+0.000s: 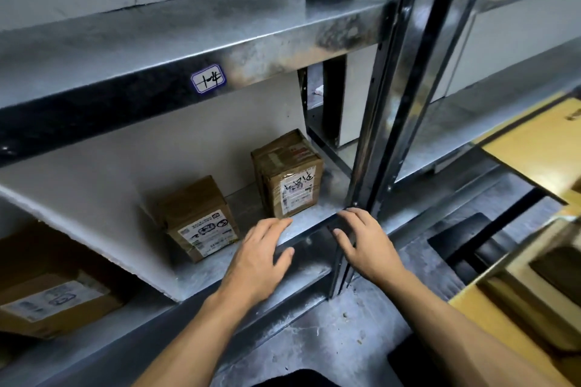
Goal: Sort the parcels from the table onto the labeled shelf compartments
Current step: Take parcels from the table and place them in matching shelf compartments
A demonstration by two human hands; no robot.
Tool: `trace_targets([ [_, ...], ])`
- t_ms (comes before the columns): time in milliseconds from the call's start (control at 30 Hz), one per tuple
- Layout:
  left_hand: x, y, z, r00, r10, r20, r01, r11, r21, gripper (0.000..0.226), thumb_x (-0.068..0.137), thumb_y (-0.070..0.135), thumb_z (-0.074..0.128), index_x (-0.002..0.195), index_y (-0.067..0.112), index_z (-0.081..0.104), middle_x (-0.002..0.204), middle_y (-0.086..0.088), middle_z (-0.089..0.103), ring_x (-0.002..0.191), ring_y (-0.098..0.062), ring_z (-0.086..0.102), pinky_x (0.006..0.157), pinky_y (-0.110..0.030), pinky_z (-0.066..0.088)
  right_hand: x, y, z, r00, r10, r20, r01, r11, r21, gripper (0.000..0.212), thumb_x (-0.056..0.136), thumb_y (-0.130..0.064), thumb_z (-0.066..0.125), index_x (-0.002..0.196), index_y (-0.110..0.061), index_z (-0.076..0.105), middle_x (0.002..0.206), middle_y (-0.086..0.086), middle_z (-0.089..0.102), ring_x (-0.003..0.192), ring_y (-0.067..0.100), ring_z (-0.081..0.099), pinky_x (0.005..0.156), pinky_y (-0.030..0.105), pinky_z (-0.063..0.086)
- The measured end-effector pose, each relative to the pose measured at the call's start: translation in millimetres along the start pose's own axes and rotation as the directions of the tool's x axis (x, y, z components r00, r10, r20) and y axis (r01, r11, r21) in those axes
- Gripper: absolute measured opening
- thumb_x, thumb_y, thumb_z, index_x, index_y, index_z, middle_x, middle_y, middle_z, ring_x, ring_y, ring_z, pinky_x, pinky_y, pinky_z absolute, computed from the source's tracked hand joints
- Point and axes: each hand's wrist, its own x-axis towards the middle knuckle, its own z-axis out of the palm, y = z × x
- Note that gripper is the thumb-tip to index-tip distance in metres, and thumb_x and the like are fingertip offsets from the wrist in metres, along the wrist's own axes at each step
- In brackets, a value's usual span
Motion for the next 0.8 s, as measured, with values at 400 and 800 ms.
trace_targets([
  [400, 18.0, 62.6, 51.9, 0.94, 0.291, 0.176, -0.296, 0.955, 0.003, 0.052, 0.09, 0.033, 0.06, 0.139, 0.022, 0.048, 0.133, 0.003, 0.051, 0.122, -0.018, 0.045, 0.105, -0.033, 0.034, -102.1, 26.5, -46.7, 0.962, 0.183, -0.201, -0.241, 0.915, -0.322, 0.04, 0.092, -0.034, 0.064, 0.124, -0.01, 0.063, 0.122, 0.014, 0.061, 0.112, 0.036, 0.059, 0.09, 0.044, 0.052],
  [800, 23.7, 215.7, 116.4, 0.725, 0.637, 0.261, -0.627, 0.768, -0.131, 0.053, 0.09, 0.034, 0.061, 0.139, 0.021, 0.048, 0.134, 0.002, 0.052, 0.123, -0.02, 0.046, 0.103, -0.036, 0.036, -240.5, 64.9, -140.3, 0.734, 0.445, -0.514, -0.642, 0.701, -0.31, 0.044, 0.091, -0.036, 0.065, 0.128, -0.013, 0.062, 0.132, 0.017, 0.059, 0.123, 0.036, 0.055, 0.1, 0.047, 0.048],
])
